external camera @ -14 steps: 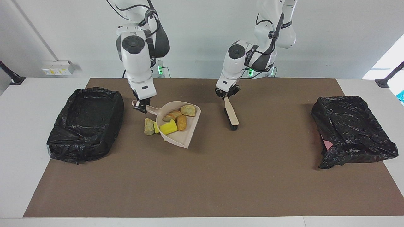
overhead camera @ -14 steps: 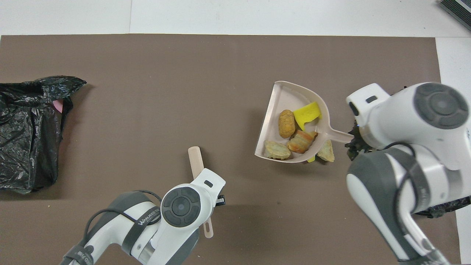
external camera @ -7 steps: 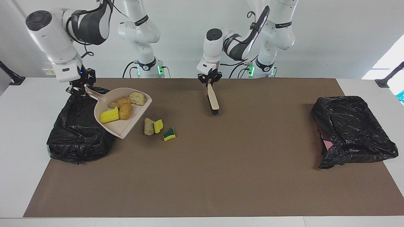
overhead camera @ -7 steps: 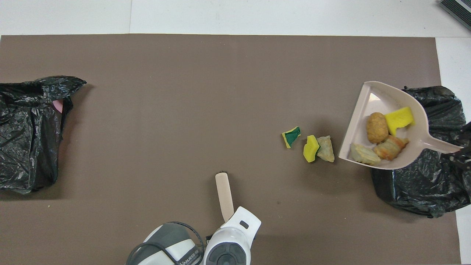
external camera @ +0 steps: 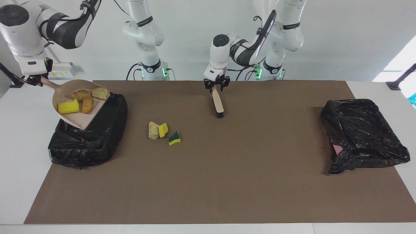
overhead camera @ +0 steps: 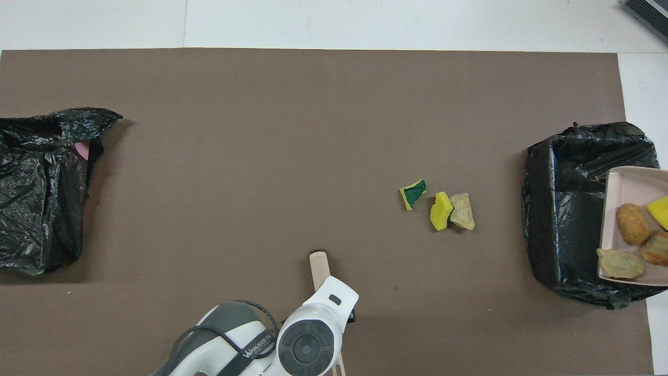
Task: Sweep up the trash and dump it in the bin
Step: 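Tip the dustpan into the black bag with the right gripper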
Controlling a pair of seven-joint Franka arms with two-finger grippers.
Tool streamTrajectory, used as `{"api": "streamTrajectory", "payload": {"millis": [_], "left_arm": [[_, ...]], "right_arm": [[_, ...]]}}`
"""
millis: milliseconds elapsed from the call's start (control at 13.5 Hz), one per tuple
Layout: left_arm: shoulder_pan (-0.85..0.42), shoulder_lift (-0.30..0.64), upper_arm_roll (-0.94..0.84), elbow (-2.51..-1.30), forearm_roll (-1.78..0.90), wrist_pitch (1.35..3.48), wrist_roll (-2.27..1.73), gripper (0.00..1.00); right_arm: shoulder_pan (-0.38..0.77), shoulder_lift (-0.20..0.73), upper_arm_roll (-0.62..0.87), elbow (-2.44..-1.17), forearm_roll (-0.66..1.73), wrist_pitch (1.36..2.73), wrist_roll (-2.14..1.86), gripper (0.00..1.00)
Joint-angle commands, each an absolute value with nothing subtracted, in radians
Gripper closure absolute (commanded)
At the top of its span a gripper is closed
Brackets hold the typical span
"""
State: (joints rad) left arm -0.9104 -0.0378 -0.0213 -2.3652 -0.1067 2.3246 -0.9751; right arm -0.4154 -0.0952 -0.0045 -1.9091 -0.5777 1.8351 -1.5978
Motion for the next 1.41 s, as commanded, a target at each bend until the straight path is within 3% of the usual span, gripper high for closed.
{"api": "streamTrajectory", "payload": {"millis": [0,222,592,961,1331], "left_arm": [[-0.801,-0.037,-0.021,-2.304,-0.091,2.280,-0.888,0.00],[-0.685,-0.032,-0.021,-2.264,-0.091,2.283,-0.731,0.00],[-0.470,0.050,-0.023,-2.080,-0.092,2.238,-0.448,0.00],[-0.241,0.049,-0.023,-1.921,-0.094,2.002,-0.166,0.00],[-0.102,0.019,-0.014,-1.796,-0.098,1.770,0.081,0.00]], "right_arm": [[-0.376,-0.138,0.012,-1.979,-0.720,1.905,-1.618,1.00],[-0.330,-0.124,0.012,-2.005,-0.794,1.924,-1.582,1.00],[-0.238,-0.156,0.012,-2.055,-0.997,1.878,-1.531,1.00],[-0.192,-0.207,0.012,-2.120,-1.115,1.872,-1.540,1.00],[-0.166,-0.262,0.014,-2.198,-1.237,1.872,-1.537,1.00]]}}
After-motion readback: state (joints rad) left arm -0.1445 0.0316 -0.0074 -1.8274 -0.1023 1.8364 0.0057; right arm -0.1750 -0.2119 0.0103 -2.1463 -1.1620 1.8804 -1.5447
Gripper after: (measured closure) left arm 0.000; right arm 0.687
